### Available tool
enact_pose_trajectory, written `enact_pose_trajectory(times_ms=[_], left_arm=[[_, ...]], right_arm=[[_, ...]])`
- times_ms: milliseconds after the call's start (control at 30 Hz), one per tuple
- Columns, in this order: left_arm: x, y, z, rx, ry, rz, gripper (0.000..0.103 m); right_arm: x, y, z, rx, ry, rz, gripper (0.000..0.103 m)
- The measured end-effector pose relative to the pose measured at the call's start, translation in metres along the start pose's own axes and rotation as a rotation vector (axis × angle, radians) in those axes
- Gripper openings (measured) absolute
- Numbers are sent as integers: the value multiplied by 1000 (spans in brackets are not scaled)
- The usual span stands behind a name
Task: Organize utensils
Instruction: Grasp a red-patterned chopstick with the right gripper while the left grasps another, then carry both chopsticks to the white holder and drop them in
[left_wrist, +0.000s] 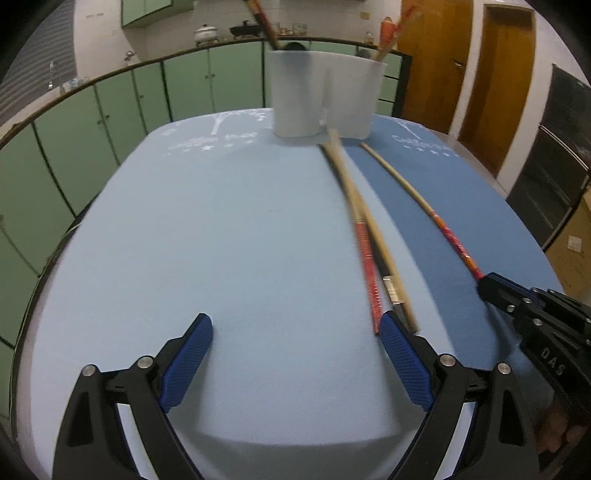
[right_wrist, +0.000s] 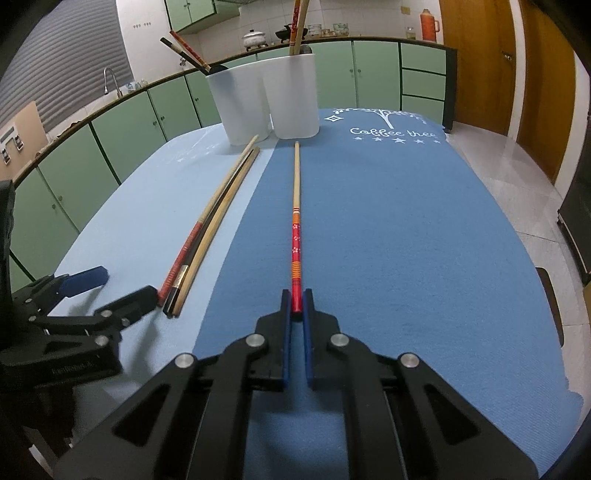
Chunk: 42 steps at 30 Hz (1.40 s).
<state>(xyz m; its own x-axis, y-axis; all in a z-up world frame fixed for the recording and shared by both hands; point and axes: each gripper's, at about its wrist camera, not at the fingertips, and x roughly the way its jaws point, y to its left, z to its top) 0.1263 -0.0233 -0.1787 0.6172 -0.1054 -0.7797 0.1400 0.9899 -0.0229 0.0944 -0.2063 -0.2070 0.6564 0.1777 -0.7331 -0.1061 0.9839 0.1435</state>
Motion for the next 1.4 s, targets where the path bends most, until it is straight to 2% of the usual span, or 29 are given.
enact_pose_trajectory(times_ms=[167,400,600,800,867,1000,1067,1133,1300,1400], left_arm=[[-2,8,-1,-23,-3,-6,88],[-9,-6,-5,8,-14,-43,88],[-4,-11,-7,36,-16,-15,83],[-4,-17,-4,48,-34,-32,63],[-4,-20,-4,49,-42,-46,50],[-5,-26,-5,54,-53,-67,33],[-6,-29,-5,54,-56,-78,14],[-6,-33,-6,54,-63,-76,6],[-9,-32,-5,44,-71,-71,6],[-22,-28,0,38,-103,-70,6]], right_arm=[[0,0,-1,2,-2,13,5],[-3,-1,-2,-2,-3,34,9],[-3,-1,-3,-2,-8,36,9],[-3,0,-4,0,-13,38,9],[-2,0,-3,0,-14,39,9],[-1,2,-3,-3,-16,36,9],[-1,2,-3,-9,-19,30,6],[0,2,-3,-7,-18,32,5],[-2,0,0,-7,-13,35,5],[-11,-1,5,-9,-31,40,5]])
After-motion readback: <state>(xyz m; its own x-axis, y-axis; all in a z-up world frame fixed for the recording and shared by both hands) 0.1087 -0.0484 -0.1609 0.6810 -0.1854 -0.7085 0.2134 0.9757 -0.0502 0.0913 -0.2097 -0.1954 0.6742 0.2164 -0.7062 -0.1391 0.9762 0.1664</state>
